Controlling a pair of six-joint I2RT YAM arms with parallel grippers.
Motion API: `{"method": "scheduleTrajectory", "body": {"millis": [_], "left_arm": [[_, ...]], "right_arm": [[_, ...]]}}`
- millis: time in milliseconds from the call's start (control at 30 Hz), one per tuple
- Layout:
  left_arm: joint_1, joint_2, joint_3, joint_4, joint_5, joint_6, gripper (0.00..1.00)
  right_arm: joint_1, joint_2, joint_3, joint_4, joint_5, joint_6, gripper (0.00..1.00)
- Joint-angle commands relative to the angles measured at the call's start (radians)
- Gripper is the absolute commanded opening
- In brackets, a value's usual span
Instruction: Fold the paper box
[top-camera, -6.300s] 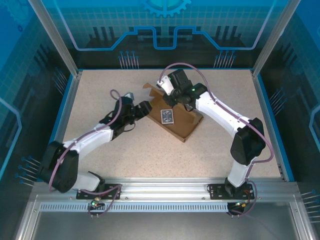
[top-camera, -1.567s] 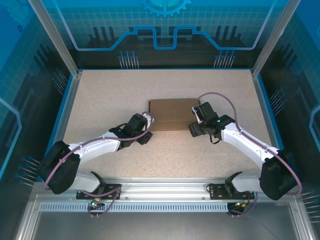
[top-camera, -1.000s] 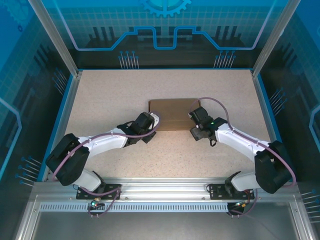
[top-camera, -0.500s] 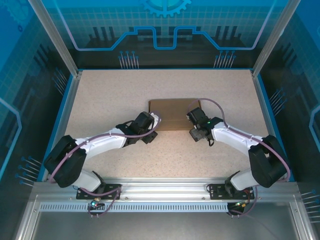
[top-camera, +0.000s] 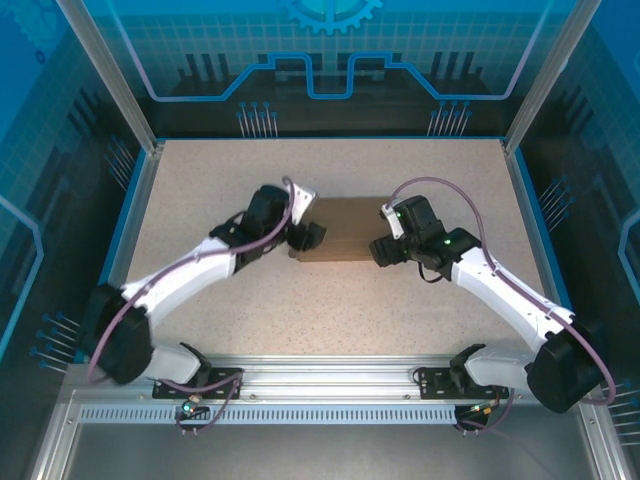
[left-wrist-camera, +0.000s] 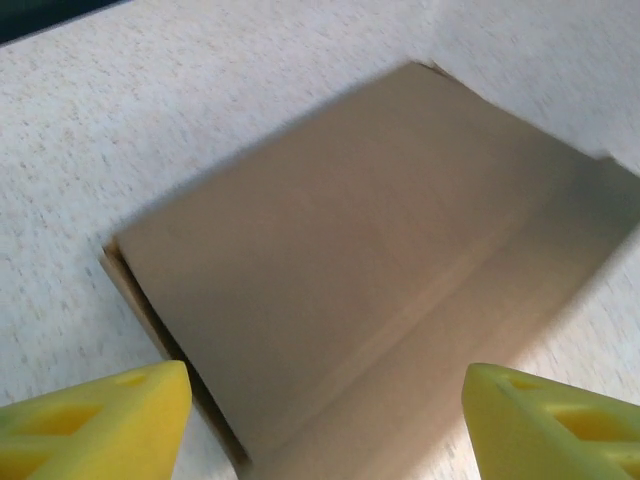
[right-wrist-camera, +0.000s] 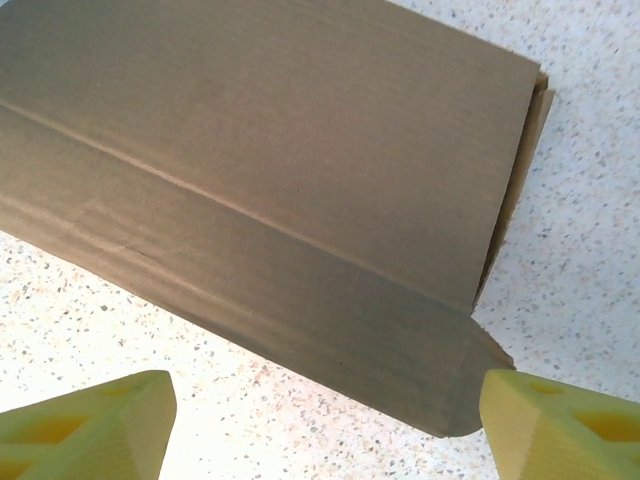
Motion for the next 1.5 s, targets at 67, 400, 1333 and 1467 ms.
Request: {"method": "scheduleTrajectory", "body": {"millis": [67,400,1333,1467], "left_arm": [[0.081,0.325,0.341,-0.108,0.143,-0.032,0.73],[0.157,0.891,1.017,-0.494,0.367,0.003,0.76],[0.217,0.577,0.459,-0.463,0.544,-0.05,0.77],[0.213,0.515,0.364,-0.422,0.555,-0.081,0.77]], "right_arm": [[-0.022,-0.009,-0.003,-0.022,-0.105,0.036,0.8],[-0.028,-0.073,-0.066,-0.054,-0.161,0.048,0.8],[-0.295,0.276,-0.019,0.156,-0.714,0.094,0.73],[-0.332,0.328,0.024,0.183,-0.695,0.093,0.72]]}}
